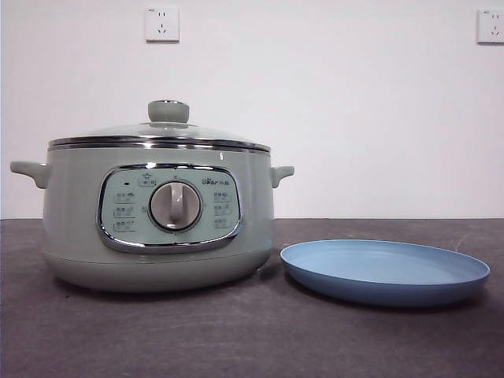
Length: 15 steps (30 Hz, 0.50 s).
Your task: Take the potato out from the steamer,put the potato on the plate,close the lid
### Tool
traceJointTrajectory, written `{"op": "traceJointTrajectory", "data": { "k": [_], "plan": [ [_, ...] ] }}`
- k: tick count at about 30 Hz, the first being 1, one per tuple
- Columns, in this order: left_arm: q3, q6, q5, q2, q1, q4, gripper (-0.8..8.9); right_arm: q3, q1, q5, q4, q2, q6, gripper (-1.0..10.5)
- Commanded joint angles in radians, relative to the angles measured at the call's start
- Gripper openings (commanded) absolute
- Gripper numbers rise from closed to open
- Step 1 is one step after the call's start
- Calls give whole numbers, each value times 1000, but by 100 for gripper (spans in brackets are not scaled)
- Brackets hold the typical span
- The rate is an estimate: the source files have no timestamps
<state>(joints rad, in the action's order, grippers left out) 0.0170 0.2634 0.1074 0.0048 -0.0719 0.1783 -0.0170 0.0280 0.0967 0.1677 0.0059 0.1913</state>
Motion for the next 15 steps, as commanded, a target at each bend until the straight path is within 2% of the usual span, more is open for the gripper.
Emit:
{"op": "traceJointTrajectory", "data": {
  "k": [1,10,15],
  "plan": [
    [-13,3,-1,-2,2,-2,-3,10,8,2,9,-3,3,0],
    [-13,7,6,-2,2,-16,-3,10,8,5,-26,-3,11,0],
    [-13,64,11,-2,2,-29,-3,10,8,10,-32,-3,227,-1]
  ]
}}
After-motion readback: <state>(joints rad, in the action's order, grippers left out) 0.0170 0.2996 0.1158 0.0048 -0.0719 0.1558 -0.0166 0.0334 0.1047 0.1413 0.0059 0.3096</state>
